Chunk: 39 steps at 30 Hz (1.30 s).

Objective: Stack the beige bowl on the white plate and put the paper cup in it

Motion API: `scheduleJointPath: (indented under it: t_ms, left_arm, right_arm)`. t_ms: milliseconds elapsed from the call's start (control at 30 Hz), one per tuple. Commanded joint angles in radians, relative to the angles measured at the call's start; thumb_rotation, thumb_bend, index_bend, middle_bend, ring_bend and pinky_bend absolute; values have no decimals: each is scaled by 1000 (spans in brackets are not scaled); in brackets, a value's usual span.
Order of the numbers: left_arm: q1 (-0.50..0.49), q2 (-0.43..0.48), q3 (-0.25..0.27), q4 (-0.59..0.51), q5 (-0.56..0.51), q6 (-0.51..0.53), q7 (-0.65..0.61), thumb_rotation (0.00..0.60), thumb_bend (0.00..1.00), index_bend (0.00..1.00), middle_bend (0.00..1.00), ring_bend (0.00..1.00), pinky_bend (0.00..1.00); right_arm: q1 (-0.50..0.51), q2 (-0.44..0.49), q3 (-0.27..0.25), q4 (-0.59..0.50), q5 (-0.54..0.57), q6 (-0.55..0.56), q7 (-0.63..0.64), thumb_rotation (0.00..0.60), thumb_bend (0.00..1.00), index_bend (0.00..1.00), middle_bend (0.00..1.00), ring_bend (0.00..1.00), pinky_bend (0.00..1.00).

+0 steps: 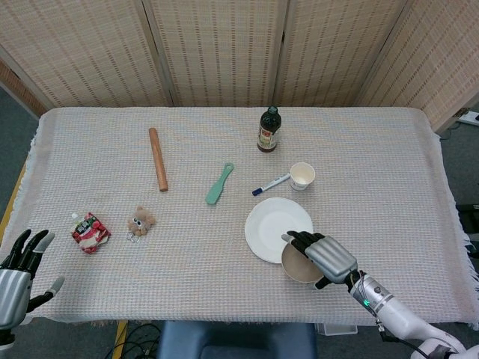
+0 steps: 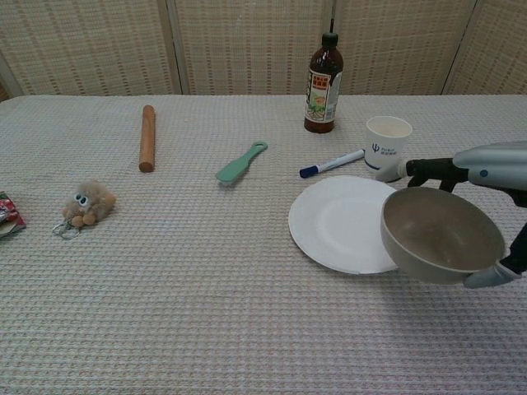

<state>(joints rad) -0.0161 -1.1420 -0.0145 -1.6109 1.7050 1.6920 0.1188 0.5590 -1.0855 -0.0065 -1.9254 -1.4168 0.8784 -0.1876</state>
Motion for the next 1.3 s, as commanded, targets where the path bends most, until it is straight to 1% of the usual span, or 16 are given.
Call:
scheduleJointPath:
  t_ms: [33,167,333,500,700,1100,1300]
  left_arm:
    - [-1,0,0,1,-2,-2,-1,600,258,133,157,81,449]
    - [-2,0,1,0,-2,-6,1,600,258,133,157,81,449]
    - [-3,-2,-1,-1,-6,-10,4,600,258,133,157,81,449]
    - [-8,-1,-3,2,-15,-22,-3,600,258,133,157,81,449]
    - [-13,2,-11,8,-33,-33,-25,600,258,132,157,82,449]
    - [-27,5,-23,20,-71,-62,-57,600,258,133,157,82,449]
    - [-27,8,-20,22,-71,-63,-64,600,258,133,157,81,449]
  right_arm:
    - [10,21,21,-15,16,9,10,600,207,0,50,152,325]
    - [29,15,49,6,73,-4,7,600,207,0,54,152,325]
    - [69,-23,79,59,154,-45,-8,600,205,0,54,152,325]
    - [115,-85,104,136,245,-82,-38,600,204,0,54,152,325]
    - [156,-151,117,213,306,-121,-35,600,204,0,58,152,325]
    - [213,-244,130,332,333,-178,10,600,203,0,58,152,325]
    - [232,-275,136,368,333,-203,44,600,192,0,58,152,325]
